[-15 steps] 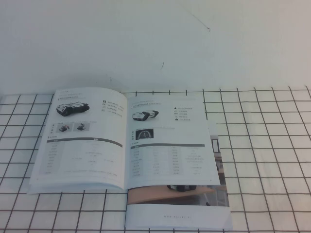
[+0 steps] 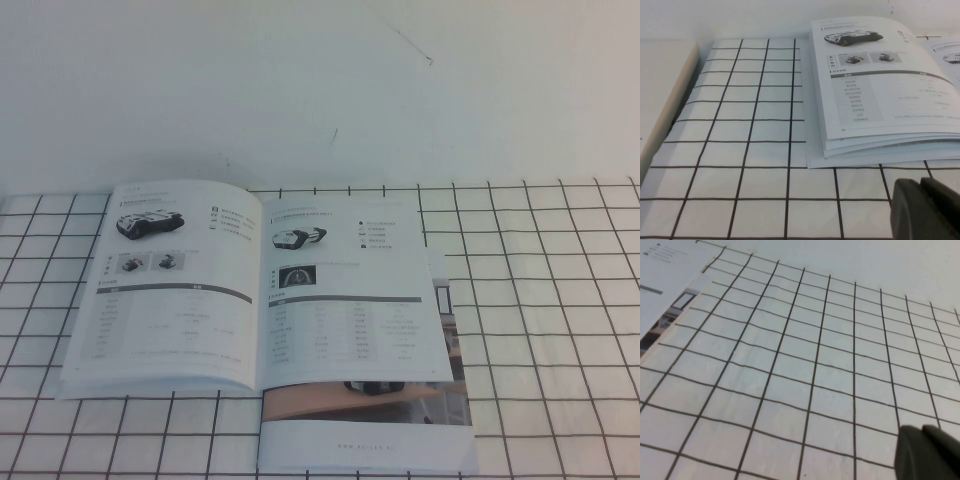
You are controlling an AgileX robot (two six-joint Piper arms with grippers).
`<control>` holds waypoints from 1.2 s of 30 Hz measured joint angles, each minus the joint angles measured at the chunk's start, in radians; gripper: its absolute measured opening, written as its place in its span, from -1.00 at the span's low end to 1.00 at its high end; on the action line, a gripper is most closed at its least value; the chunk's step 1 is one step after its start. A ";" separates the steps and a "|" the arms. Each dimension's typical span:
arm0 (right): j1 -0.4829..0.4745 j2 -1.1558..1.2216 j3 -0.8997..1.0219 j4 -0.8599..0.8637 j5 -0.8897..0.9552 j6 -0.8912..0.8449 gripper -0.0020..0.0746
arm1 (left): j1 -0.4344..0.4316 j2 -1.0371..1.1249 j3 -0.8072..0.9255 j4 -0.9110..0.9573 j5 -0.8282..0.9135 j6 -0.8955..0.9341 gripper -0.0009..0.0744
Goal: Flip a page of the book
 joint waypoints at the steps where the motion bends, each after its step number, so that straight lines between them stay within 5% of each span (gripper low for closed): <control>1: 0.000 0.000 0.000 0.000 0.000 0.000 -0.95 | 0.000 0.000 0.000 0.000 0.000 0.000 -0.98; 36: 0.000 0.000 0.000 0.000 0.000 -0.002 -0.95 | 0.000 0.000 0.000 0.056 0.000 0.045 -0.98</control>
